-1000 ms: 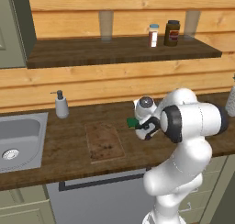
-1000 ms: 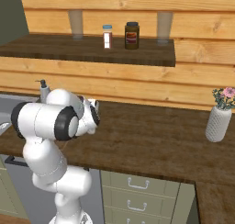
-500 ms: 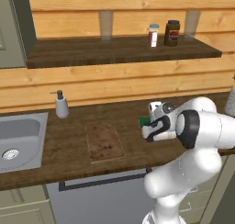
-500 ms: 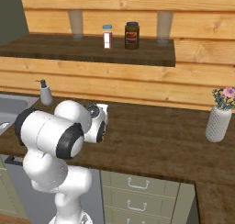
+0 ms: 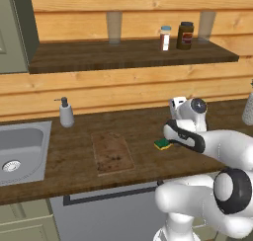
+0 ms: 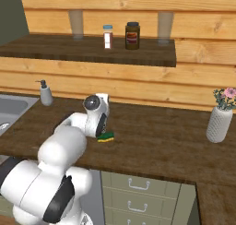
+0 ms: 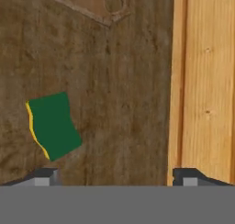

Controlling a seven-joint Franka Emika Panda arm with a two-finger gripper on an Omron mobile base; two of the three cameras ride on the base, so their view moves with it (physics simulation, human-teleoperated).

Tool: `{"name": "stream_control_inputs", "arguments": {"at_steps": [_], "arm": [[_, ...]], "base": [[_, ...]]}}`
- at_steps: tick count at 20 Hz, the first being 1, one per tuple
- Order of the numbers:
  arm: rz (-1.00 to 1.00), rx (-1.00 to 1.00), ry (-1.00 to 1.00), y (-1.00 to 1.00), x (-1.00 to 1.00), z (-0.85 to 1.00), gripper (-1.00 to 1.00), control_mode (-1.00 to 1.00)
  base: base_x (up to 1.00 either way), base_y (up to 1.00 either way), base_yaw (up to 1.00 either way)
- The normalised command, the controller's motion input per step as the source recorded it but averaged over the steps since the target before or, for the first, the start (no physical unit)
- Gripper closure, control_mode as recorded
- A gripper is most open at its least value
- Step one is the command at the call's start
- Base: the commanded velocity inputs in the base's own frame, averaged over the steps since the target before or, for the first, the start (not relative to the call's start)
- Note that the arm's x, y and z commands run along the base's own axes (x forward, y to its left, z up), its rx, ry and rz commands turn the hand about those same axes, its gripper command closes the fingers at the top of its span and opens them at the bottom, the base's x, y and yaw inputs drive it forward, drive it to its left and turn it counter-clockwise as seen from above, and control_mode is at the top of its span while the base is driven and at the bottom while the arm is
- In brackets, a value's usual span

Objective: Pick up the sponge from the counter and clean the cutting board by briefly scrubbing or pressing down on the cutting board. Once finished, release the sponge.

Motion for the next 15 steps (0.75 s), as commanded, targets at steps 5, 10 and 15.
{"name": "stream_control_inputs", "arguments": {"at_steps": [5, 10, 15], "arm": [[0.0, 0.0, 0.0, -0.13, -0.83, 1.0, -1.0, -1.0], [0.0, 0.0, -0.02, -0.21, -0.98, 1.0, -1.0, -1.0], [0.0, 0.0, -0.06, -0.28, -1.0, 0.95, -1.0, -1.0]], "base": [[0.0, 0.0, 0.0], [0.0, 0.0, 0.0], [0.0, 0.0, 0.0]]}}
